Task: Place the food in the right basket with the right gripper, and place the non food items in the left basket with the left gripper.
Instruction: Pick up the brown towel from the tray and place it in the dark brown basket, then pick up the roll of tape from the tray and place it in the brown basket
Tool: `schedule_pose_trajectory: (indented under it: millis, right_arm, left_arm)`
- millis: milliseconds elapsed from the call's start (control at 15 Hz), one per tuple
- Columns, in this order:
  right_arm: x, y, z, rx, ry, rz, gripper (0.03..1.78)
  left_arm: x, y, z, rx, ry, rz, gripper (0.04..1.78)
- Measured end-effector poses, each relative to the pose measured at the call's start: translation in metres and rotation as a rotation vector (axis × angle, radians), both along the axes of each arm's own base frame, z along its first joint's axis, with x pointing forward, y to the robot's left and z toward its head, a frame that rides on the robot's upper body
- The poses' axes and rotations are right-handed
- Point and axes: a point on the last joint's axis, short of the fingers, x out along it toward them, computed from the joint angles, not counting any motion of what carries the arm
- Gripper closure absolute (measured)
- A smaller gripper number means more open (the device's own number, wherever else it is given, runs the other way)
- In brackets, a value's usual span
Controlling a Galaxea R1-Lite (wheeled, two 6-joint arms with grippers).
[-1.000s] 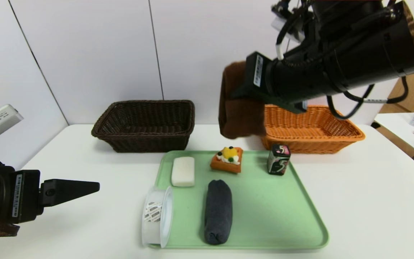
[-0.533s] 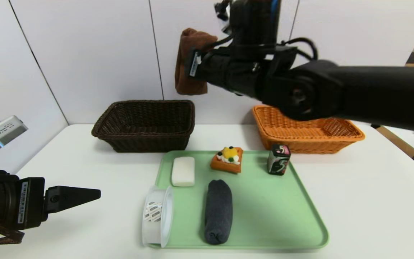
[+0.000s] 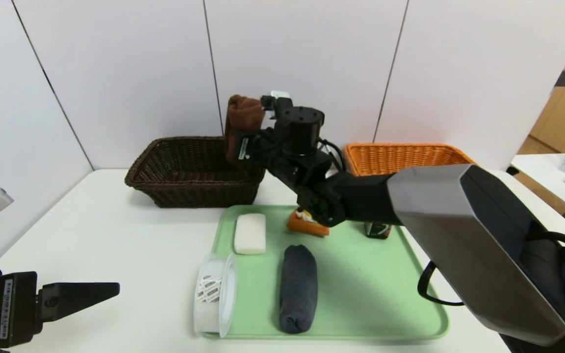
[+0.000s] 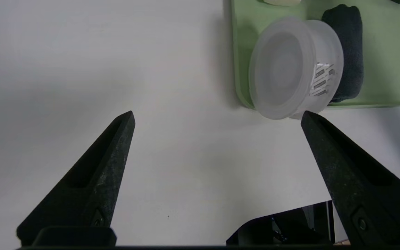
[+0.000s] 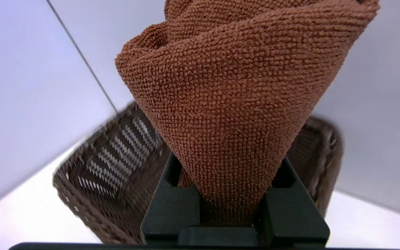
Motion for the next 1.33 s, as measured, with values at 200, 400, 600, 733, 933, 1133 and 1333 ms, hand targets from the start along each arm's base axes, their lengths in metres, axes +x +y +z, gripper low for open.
schedule_pose_trajectory:
  millis: [200, 400, 600, 733, 933, 1133, 1333]
  right_arm:
    - [0.006, 0.003, -0.017, -0.010, 0.008, 0.009, 1.24]
    - [0.008, 0.002, -0.022, -0.018, 0.012, 0.004, 0.86]
    - [0.008, 0.002, -0.020, -0.016, 0.010, 0.006, 0.62]
    - [0.005, 0.001, -0.012, -0.005, -0.002, 0.028, 0.50]
    - [-0.002, -0.001, 0.008, 0.010, -0.022, 0.044, 0.37]
    - [-0.013, -0.010, 0.038, 0.016, -0.032, 0.036, 0.29]
    - [-0.042, -0.030, 0.094, 0.007, -0.013, 0.004, 0.23]
  left_arm:
    - [-0.004, 0.005, -0.001, -0.003, -0.009, 0.027, 0.13]
    - [-0.006, 0.007, -0.001, -0.006, -0.016, 0.039, 0.13]
    - [-0.007, 0.007, 0.000, -0.006, -0.019, 0.045, 0.13]
    - [-0.007, 0.007, 0.001, -0.007, -0.024, 0.044, 0.13]
    - [-0.006, 0.007, 0.004, -0.013, -0.038, 0.041, 0.13]
    - [-0.008, 0.007, 0.009, -0.020, -0.064, 0.032, 0.13]
    - [-0.010, 0.008, 0.022, -0.039, -0.114, 0.030, 0.13]
